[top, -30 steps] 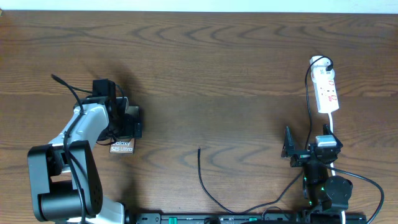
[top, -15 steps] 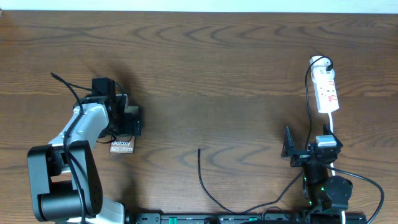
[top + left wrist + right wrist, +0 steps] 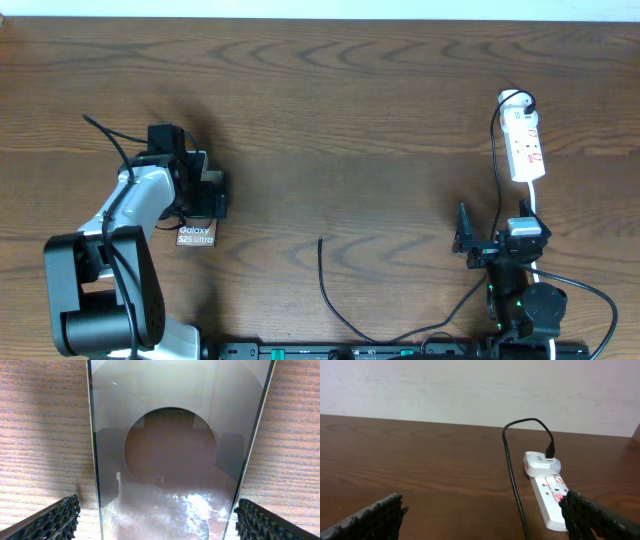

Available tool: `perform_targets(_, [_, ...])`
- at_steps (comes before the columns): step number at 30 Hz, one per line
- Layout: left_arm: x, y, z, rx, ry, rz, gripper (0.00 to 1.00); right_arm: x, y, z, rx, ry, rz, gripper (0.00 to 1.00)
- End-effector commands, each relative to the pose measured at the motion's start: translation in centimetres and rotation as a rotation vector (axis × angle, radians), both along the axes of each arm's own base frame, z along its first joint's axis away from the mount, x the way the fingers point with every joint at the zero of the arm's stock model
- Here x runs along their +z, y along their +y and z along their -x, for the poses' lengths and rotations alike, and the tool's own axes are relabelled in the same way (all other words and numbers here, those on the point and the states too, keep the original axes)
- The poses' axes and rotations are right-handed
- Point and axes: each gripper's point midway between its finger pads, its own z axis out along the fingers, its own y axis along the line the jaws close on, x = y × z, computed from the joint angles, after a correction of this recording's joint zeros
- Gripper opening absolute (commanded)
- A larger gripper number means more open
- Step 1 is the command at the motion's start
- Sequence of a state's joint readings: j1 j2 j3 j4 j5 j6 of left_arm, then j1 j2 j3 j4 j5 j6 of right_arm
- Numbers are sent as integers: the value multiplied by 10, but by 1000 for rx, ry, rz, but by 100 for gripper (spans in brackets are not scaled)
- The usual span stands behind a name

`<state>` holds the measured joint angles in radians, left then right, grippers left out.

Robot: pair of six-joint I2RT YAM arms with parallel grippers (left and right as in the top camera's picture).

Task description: Plug charger to phone and switch on socket

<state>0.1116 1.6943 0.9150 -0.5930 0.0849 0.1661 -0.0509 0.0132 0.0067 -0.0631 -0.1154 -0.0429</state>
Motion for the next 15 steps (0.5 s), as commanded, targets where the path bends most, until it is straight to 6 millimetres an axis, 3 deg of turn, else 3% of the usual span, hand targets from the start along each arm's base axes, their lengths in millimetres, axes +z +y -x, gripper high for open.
perform_targets(1, [7, 1, -10, -21, -30, 6, 98, -1, -3, 0, -12, 5, -12, 99])
perform_targets(15, [6, -4, -12, -24, -42, 30, 98, -1, -3, 0, -12, 5, -12, 99])
